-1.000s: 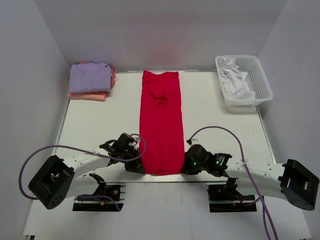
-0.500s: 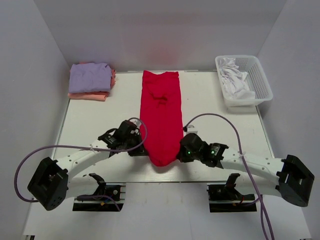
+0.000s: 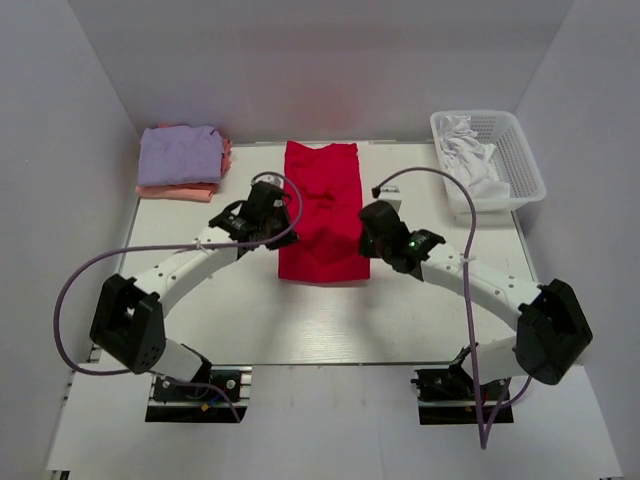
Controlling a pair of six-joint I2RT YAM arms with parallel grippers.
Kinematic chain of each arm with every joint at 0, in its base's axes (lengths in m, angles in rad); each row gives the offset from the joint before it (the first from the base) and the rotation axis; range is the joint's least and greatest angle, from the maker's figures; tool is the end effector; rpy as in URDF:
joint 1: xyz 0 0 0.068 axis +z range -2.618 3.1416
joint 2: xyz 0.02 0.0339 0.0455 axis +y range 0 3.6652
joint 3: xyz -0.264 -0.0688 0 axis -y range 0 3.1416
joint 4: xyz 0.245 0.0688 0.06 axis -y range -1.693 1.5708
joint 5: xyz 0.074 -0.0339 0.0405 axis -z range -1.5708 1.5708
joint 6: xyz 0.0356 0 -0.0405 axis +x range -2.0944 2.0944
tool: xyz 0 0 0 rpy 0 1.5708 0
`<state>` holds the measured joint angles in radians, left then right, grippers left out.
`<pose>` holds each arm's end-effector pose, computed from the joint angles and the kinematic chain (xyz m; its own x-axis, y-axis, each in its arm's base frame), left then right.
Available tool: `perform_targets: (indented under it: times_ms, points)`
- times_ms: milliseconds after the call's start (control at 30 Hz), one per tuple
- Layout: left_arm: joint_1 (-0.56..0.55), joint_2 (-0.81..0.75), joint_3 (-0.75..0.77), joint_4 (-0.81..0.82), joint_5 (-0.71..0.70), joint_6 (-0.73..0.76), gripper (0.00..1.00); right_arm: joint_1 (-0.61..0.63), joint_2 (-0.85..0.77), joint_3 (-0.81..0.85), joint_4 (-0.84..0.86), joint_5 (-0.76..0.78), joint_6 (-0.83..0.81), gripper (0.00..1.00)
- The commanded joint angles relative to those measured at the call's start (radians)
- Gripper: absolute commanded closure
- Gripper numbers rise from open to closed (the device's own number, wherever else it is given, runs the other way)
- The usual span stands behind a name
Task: Fold and stack the t-shirts
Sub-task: Fold the folded rectangular tshirt in 1/3 of the way
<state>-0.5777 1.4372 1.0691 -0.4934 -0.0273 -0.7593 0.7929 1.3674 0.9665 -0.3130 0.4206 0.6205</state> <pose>0.2572 -0.1665 0.2598 -0.8266 -0.2826 -0.4867 -0.0525 0.8997 -0.4333 0.2182 0.2008 0.2620 -0.6260 0.1208 -0.7704 -0.0857 0.9713 0.2219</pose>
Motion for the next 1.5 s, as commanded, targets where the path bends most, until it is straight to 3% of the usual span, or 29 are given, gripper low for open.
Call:
perform_targets:
  times_ms: [0, 367, 633, 1067, 1133, 1167, 1200, 1233, 1267, 1333, 1367, 1467]
  points:
    - [0.044, 0.058, 0.102, -0.033, -0.054, 0.032, 1.00, -0.058, 0.036, 0.084, -0.002, 0.026, -0.088, 1.00]
    - [0.122, 0.244, 0.293, 0.018, 0.027, 0.104, 1.00, -0.190, 0.194, 0.248, 0.067, -0.178, -0.257, 1.00]
    - [0.160, 0.370, 0.390, 0.013, 0.069, 0.124, 1.00, -0.236, 0.323, 0.377, 0.051, -0.221, -0.286, 1.00]
    - [0.211, 0.472, 0.420, 0.081, 0.145, 0.104, 0.98, -0.319, 0.516, 0.492, 0.058, -0.240, -0.297, 1.00]
    - [0.220, 0.511, 0.463, 0.081, 0.145, 0.104, 0.77, -0.328, 0.532, 0.518, 0.069, -0.232, -0.312, 0.95]
    - [0.220, 0.528, 0.483, 0.081, 0.145, 0.104, 0.55, -0.334, 0.562, 0.529, 0.069, -0.253, -0.320, 0.84]
    - [0.229, 0.545, 0.529, 0.069, 0.145, 0.113, 0.52, -0.340, 0.574, 0.569, 0.066, -0.266, -0.326, 0.79]
    - [0.239, 0.563, 0.555, 0.047, 0.145, 0.114, 0.47, -0.349, 0.582, 0.584, 0.074, -0.276, -0.343, 0.67]
    - [0.239, 0.597, 0.578, 0.047, 0.112, 0.114, 0.32, -0.353, 0.605, 0.616, 0.074, -0.304, -0.360, 0.42]
    - [0.266, 0.630, 0.665, -0.043, 0.099, 0.114, 0.27, -0.365, 0.651, 0.673, 0.063, -0.331, -0.387, 0.34]
    - [0.277, 0.644, 0.725, -0.072, 0.099, 0.114, 0.19, -0.371, 0.660, 0.722, 0.045, -0.357, -0.389, 0.31]
    - [0.288, 0.622, 0.715, -0.109, 0.084, 0.114, 0.07, -0.383, 0.671, 0.779, -0.035, -0.411, -0.407, 0.31]
